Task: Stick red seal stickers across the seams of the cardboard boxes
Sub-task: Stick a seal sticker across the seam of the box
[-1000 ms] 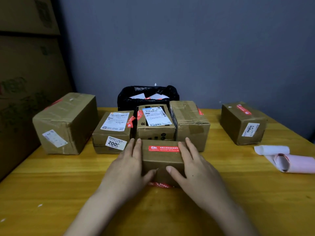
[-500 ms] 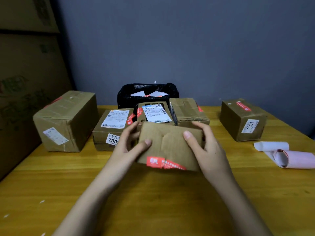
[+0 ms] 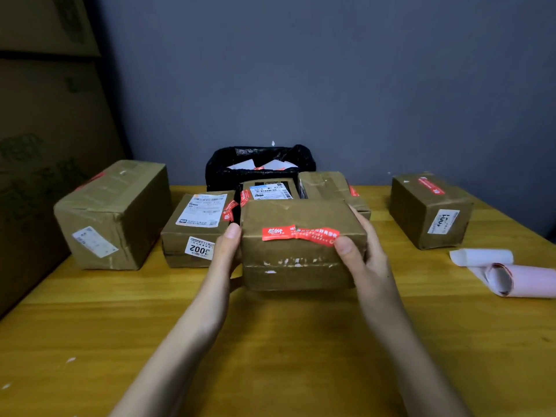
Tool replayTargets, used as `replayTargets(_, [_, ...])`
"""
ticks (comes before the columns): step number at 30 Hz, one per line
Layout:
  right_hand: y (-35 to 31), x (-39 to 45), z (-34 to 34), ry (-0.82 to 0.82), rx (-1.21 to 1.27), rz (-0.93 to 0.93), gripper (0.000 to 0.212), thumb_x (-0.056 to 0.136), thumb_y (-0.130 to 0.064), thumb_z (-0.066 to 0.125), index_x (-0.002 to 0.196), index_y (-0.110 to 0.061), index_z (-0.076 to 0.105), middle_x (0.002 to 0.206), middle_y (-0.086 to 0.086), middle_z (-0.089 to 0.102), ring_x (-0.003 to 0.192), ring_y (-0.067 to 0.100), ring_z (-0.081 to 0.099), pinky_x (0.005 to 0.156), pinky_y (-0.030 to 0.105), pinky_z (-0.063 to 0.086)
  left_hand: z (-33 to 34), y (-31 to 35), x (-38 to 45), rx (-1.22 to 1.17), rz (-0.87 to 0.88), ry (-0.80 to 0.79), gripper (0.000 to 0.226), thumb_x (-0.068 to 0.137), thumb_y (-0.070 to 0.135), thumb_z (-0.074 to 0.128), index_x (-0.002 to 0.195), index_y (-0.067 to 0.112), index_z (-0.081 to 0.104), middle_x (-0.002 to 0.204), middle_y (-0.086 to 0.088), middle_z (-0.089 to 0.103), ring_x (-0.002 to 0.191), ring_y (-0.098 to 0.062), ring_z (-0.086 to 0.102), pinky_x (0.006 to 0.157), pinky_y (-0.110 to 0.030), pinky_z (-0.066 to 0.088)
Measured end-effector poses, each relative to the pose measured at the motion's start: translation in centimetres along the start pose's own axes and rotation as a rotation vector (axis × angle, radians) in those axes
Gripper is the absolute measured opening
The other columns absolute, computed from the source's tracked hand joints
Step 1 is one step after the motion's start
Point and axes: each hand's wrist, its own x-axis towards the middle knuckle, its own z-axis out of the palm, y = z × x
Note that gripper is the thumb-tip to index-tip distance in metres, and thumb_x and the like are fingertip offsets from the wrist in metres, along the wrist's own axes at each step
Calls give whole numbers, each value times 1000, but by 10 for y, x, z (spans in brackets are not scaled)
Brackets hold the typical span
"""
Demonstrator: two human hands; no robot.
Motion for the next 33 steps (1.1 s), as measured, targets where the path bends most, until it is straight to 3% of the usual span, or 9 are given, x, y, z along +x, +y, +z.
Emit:
replayTargets(3, [4,-2,4,69,-318,8,93,64,-93,35,140,-39,40,132,-10,57,118,10,55,93,36,53,-5,-14,-2,-39,34,44,68,51,59,67,107,20,59,108,-5,64,101,-24,59,89,-47,47])
replayTargets(6, [1,-6,10,164,-607,-102,90,75,-88,18,145,-34,34,133,-12,54,120,9,52,96,39,50,-11,-21,6,-80,57,73,46,66,49,73,99,24,53,102,-7,60,88,-22,62,81,-51,50])
replayTargets(10, [-3,-7,16,282,-521,-312,54,89,-56,43,138,-32,42,128,-18,48,118,-9,45,93,6,36,-8,-30,-11,-26,203,125,52,62,52,76,100,31,48,108,5,57,107,-16,59,97,-39,47])
replayTargets(15, [-9,-8,17,325,-548,-504,30,90,-34,56,110,-16,68,117,-4,56,112,10,54,92,20,47,-7,-35,-21,31,316,137,77,63,64,70,123,24,44,121,3,54,108,-2,55,85,-15,45])
replayTargets(18, [-13,-9,14,324,-474,-523,23,87,-28,63,102,-14,71,108,-3,59,106,8,56,86,18,49,-6,-37,-21,53,433,151,64,64,64,67,115,34,42,118,12,53,99,13,53,78,-4,42])
replayTargets(21, [-18,-10,13,303,-429,-504,14,84,-23,68,95,-15,72,102,-3,61,102,8,58,83,13,46,-7,-38,-19,64,481,153,62,57,68,54,109,38,40,114,18,51,98,17,53,78,-4,41])
replayTargets(26, [-26,-12,13,233,-273,-355,10,82,-13,74,87,-21,71,97,-5,63,100,9,59,79,13,46,-8,-43,-18,108,566,176,62,60,68,54,113,40,37,117,21,48,106,11,50,90,-17,40])
replayTargets(30, [-26,-13,15,258,-218,-303,13,83,-10,72,82,-23,71,95,-7,64,97,7,60,77,13,46,-5,-44,-17,137,644,209,84,57,79,59,120,30,33,115,19,46,99,20,49,82,-3,37])
replayTargets(33, [-23,-15,20,341,-360,-372,2,85,-22,68,84,-21,70,93,-10,63,95,10,59,80,15,44,-5,-46,-17,143,655,197,82,60,73,59,122,28,32,115,16,46,98,20,50,78,0,38])
